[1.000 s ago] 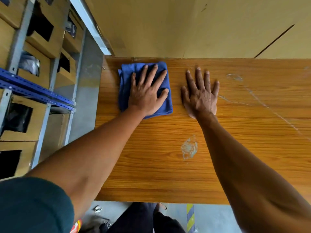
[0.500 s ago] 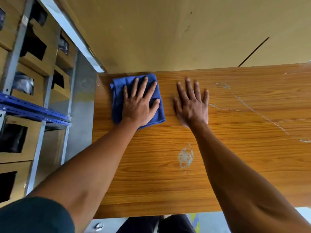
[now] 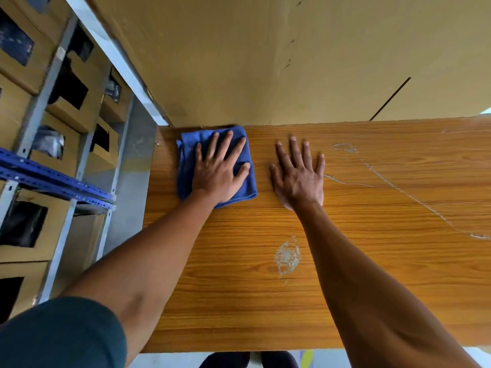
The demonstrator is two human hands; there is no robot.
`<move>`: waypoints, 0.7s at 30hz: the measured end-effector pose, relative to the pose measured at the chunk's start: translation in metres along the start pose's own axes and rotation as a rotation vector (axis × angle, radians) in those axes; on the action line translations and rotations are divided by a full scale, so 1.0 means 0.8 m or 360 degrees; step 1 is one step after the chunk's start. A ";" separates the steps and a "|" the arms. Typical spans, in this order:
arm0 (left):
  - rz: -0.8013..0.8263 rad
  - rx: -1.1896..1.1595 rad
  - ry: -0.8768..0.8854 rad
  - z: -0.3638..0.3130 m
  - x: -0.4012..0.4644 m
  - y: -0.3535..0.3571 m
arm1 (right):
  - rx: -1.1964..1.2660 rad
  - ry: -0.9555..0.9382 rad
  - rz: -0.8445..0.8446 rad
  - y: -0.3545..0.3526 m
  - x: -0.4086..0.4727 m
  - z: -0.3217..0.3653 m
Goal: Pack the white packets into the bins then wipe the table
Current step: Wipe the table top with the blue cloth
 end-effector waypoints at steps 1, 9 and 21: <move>-0.0025 -0.0012 -0.0008 -0.003 -0.011 0.001 | -0.0001 -0.0005 0.0003 -0.001 0.001 0.000; 0.0035 0.0014 -0.0053 -0.031 -0.136 0.029 | -0.0002 -0.0013 0.0020 0.000 -0.004 -0.001; -0.0173 -0.0094 -0.0364 0.001 -0.078 0.015 | -0.0031 -0.0004 0.0025 0.006 -0.002 -0.004</move>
Point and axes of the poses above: each hand's wrist, its own x-axis towards the middle knuckle, its own y-axis out of the palm, z = x × y, the point moved 6 cm from there along x, towards the middle knuckle, and after that the axes turned 12 degrees about z, right-handed, at the moved point
